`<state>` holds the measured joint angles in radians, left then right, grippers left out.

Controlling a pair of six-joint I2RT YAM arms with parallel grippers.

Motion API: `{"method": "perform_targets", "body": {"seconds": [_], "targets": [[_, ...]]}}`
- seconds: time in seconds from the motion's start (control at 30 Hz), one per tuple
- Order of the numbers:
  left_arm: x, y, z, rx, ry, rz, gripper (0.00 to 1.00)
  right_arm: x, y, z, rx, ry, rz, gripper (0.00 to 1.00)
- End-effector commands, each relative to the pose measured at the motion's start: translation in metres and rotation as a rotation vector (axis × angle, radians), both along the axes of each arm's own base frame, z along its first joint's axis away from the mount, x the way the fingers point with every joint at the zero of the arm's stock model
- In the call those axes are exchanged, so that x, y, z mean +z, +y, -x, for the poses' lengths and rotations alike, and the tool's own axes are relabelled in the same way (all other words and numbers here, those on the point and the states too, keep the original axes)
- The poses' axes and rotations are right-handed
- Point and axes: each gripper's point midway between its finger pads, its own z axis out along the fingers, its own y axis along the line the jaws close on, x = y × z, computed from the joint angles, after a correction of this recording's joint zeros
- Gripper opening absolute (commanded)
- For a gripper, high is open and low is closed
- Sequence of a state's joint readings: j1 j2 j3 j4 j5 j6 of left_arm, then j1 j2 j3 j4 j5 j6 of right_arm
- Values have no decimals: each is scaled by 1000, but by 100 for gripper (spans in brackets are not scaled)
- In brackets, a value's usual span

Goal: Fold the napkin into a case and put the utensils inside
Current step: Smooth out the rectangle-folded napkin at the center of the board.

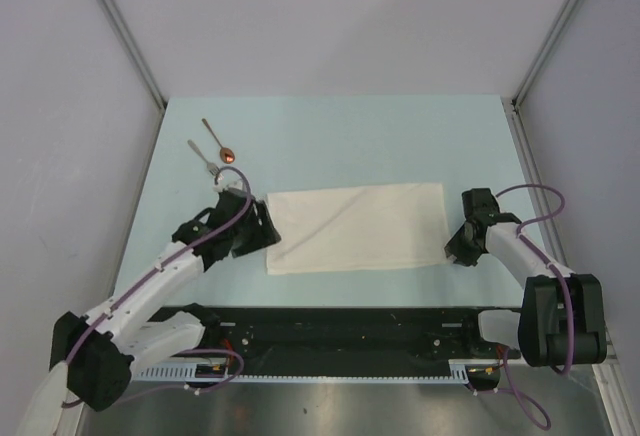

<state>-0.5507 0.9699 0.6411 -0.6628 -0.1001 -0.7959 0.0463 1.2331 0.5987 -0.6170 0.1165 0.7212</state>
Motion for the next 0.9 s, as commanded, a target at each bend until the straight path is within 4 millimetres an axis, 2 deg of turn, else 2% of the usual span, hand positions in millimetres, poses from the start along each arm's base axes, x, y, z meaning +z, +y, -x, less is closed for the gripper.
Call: {"method": "perform_targets", "body": {"seconds": [0.0,0.03,0.07,0.1,0.13,0.17,0.2,0.27,0.33,0.37,0.43,0.57,0.6,0.77,0.87], "targets": [[49,-5,-59,2,-129,68,73,22,1,-13,27,-57,9,33],[41,-2,-82,16,-113,105,73,22,1,-12,32,-63,6,36],[31,0,-89,-10,-82,95,74,24,1,-14,37,-77,0,36],[35,2,-104,-7,-73,90,74,24,4,-16,45,-87,-12,36],[9,8,-110,-2,33,75,73,23,5,-16,54,-86,-17,36],[5,10,-116,-41,47,52,69,23,6,-17,63,-85,-24,37],[15,9,-136,-51,15,42,69,22,8,-18,73,-88,-33,37],[5,17,-158,-56,46,-4,65,21,7,-17,84,-85,-31,37],[1,22,-175,-50,37,-17,63,23,12,-19,110,-103,-57,35],[-12,24,-179,-44,73,-29,62,25,14,-21,124,-117,-62,34],[-9,22,-196,-45,49,-22,59,35,20,-28,154,-171,-90,34],[-23,17,-210,-56,82,-11,55,46,25,-36,216,-215,-97,34],[-33,17,-207,-58,112,-13,54,47,25,-38,226,-218,-97,33],[-43,23,-200,-48,144,-43,50,53,30,-52,262,-252,-112,33],[-49,27,-198,-47,157,-66,43,51,39,-60,293,-257,-151,32]]}}
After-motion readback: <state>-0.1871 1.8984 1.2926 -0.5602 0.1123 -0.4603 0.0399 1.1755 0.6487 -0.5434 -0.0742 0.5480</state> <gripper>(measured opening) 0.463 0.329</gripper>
